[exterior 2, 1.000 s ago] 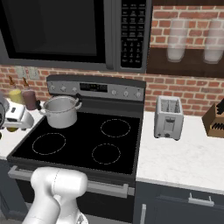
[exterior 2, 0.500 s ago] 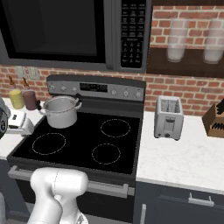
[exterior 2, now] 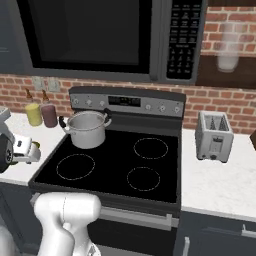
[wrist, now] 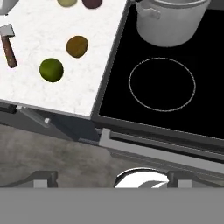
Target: Put the lime and avocado in the pot. Retrieve the spatula and lightly stir the vegetables in the pot.
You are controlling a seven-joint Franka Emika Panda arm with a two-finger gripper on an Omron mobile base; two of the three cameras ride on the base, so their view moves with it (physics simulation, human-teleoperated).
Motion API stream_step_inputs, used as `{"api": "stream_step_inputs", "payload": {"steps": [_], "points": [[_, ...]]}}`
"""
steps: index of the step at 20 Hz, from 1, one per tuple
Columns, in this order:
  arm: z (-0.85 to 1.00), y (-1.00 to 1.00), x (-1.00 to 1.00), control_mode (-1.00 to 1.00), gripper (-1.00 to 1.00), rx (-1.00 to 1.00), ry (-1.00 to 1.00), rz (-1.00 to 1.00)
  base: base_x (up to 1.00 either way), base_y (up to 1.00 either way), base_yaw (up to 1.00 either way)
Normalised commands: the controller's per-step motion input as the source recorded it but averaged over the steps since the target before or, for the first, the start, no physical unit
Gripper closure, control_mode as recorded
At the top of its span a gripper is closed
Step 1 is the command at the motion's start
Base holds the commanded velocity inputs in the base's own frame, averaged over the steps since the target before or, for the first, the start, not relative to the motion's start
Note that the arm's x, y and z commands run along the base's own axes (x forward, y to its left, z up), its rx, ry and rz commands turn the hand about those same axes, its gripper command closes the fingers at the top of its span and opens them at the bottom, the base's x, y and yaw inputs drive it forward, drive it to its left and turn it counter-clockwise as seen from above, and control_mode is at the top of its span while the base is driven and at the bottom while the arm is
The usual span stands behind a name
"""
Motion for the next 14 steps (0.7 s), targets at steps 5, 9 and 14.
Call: {"api": "stream_step_inputs", "payload": {"steps": [5,9,14], "points": [[0.0,0.0,0.0,1.0,-1.0,0.0,0.0,0.0,-0.15,1.0,0.0],[0.0,0.0,0.0,1.0,-1.0,0.0,0.0,0.0,-0.03,0.85,0.0],[0.0,0.0,0.0,1.0,-1.0,0.0,0.0,0.0,0.0,0.06,0.0]]}}
